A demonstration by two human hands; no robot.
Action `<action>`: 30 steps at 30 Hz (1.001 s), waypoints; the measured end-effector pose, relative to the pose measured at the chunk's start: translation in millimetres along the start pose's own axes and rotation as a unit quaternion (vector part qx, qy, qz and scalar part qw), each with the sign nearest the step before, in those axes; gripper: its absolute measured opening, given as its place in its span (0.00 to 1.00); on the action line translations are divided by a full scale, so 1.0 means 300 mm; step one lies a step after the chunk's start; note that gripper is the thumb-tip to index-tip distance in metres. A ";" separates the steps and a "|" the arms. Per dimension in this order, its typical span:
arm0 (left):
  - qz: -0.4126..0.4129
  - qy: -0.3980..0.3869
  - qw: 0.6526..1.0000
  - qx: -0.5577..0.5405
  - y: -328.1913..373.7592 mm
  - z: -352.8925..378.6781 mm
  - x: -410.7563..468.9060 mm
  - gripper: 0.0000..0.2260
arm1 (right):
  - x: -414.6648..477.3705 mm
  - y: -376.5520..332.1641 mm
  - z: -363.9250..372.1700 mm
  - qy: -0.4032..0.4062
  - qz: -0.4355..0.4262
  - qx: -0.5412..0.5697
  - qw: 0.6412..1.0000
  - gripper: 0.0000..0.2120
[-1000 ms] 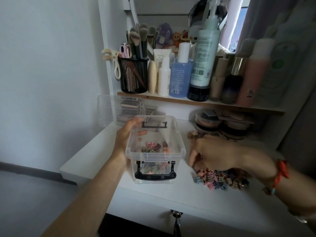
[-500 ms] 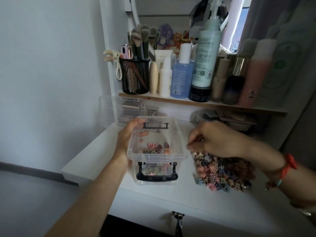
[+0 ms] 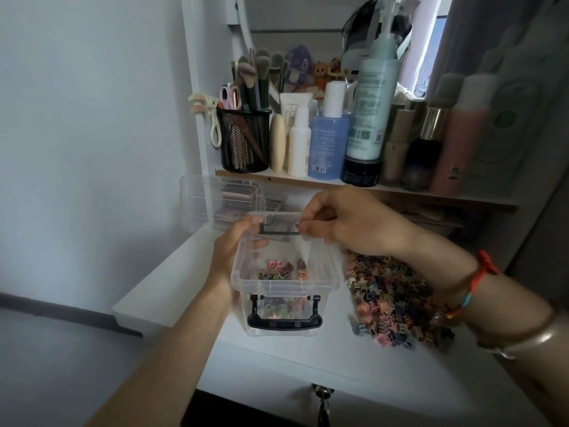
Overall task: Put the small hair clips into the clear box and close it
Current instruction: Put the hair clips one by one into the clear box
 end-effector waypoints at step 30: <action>-0.002 -0.002 1.000 0.001 -0.005 -0.007 0.016 0.09 | -0.049 0.207 0.086 -0.108 0.079 -0.287 0.948 0.08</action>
Point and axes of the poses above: each hand's wrist, its own x-axis towards the middle knuckle, its own z-axis out of the palm, y = z × x, the point moved 2 cm from there along x, towards the middle knuckle, and after that the axes turned 2 degrees about -z, right-handed, at the moved point
